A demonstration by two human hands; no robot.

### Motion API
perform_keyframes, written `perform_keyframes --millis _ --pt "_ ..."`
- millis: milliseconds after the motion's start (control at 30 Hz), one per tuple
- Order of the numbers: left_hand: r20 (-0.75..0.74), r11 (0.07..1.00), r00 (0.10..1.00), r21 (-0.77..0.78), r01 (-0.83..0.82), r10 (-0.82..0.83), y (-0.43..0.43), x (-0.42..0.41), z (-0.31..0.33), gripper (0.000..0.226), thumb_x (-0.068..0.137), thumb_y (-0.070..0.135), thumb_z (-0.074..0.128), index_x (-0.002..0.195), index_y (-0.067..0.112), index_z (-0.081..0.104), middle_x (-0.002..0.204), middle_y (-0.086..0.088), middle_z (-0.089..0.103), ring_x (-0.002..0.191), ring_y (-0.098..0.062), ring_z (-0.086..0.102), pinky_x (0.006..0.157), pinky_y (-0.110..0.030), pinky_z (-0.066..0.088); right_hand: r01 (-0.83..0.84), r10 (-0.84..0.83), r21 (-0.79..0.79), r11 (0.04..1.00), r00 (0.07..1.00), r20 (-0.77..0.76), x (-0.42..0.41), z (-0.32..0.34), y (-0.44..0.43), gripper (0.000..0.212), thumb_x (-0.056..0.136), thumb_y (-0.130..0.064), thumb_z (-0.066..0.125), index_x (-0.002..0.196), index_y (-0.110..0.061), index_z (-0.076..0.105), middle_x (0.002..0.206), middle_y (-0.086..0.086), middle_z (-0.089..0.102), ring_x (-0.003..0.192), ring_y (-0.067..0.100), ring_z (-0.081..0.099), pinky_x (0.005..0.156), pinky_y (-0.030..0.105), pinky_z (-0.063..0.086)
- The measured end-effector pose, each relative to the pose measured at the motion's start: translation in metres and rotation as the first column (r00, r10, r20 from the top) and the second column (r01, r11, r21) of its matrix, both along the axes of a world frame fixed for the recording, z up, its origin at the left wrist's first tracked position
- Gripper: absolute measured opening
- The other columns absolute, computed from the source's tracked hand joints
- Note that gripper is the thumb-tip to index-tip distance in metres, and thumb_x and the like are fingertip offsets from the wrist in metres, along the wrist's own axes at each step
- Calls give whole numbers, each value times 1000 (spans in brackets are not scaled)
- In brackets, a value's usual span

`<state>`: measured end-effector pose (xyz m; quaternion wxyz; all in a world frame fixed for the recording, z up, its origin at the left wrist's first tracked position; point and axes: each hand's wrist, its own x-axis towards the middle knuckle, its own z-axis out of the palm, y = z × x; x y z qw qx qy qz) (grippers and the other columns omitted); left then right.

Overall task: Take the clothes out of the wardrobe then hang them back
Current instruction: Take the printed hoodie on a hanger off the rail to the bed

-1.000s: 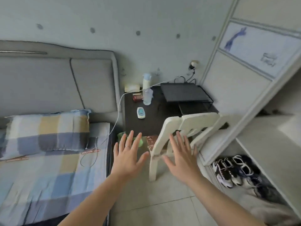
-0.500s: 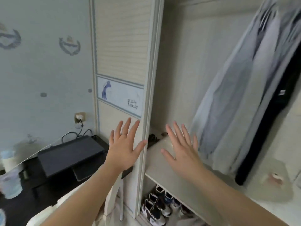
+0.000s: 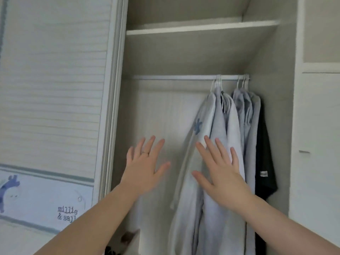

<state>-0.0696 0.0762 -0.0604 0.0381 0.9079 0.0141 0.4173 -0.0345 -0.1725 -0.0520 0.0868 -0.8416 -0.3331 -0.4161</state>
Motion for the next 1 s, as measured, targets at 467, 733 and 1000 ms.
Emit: perform_keyframes --millis 467,733,1000 --pt "-115 967 961 -57 247 -252 25 166 93 71 96 72 19 156 45 -7 167 12 -14 152 -16 -19 122 -50 -8 392 -386 -20 920 912 138 103 160 34 74 87 -70 13 154 -38 11 163 -10 13 151 17 1 119 52 -1" --pt "-224 888 877 -289 356 -425 -6 246 124 72 96 73 21 158 43 -2 168 10 -5 154 -17 -8 123 -46 0 589 -578 -139 796 808 109 176 229 52 53 95 -52 35 139 -24 38 137 4 54 126 30 46 100 50 26" --pt "-167 767 779 -383 514 -605 -18 309 157 82 91 78 33 158 41 6 166 15 8 153 -13 1 123 -45 9 624 -610 -113 773 780 137 212 260 77 24 94 -18 45 115 -11 55 123 16 57 112 35 52 85 38 39"
